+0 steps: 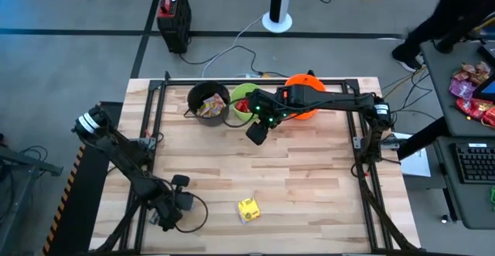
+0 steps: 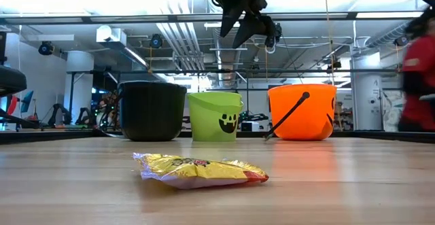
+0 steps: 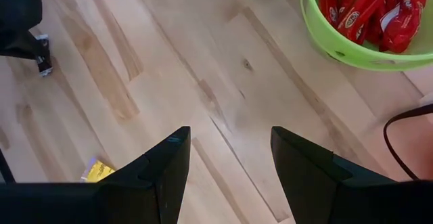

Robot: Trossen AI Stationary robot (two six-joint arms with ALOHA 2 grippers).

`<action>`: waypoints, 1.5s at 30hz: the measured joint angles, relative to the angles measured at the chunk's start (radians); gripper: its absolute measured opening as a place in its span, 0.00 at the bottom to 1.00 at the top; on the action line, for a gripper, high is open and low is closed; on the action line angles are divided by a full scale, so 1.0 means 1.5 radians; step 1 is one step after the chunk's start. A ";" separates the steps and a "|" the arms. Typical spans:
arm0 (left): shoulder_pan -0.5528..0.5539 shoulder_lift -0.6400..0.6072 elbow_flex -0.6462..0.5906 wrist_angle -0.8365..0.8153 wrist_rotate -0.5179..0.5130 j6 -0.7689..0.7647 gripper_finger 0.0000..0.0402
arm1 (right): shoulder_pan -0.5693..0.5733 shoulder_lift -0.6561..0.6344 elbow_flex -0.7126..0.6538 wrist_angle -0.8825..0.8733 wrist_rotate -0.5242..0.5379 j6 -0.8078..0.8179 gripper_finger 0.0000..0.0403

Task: Sort candy by brand, put in halloween buckets
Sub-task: Put the brown chocolate bar into the orange bucket

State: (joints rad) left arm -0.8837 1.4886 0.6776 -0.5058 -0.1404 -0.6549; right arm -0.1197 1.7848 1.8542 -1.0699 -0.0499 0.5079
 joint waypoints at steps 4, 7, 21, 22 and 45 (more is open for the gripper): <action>0.000 -0.022 0.029 -0.010 -0.025 -0.012 0.06 | 0.016 -0.011 0.000 -0.022 -0.007 0.015 0.49; 0.009 -0.049 0.058 -0.051 -0.080 -0.043 0.04 | 0.040 -0.032 -0.011 -0.033 -0.023 0.057 0.49; 0.228 -0.128 0.243 -0.158 -0.305 0.027 0.04 | 0.128 -0.002 -0.069 0.300 -0.072 0.273 0.49; 0.242 -0.128 0.253 -0.152 -0.309 0.034 0.04 | 0.128 0.001 -0.068 0.307 -0.071 0.274 0.49; 0.294 -0.043 0.356 -0.114 -0.336 0.085 0.04 | 0.124 0.005 -0.067 0.323 -0.054 0.230 0.39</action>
State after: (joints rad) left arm -0.4419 1.4243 1.2117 -0.6768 -0.6447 -0.5278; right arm 0.0669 1.7916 1.7529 -0.5861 -0.1310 0.8532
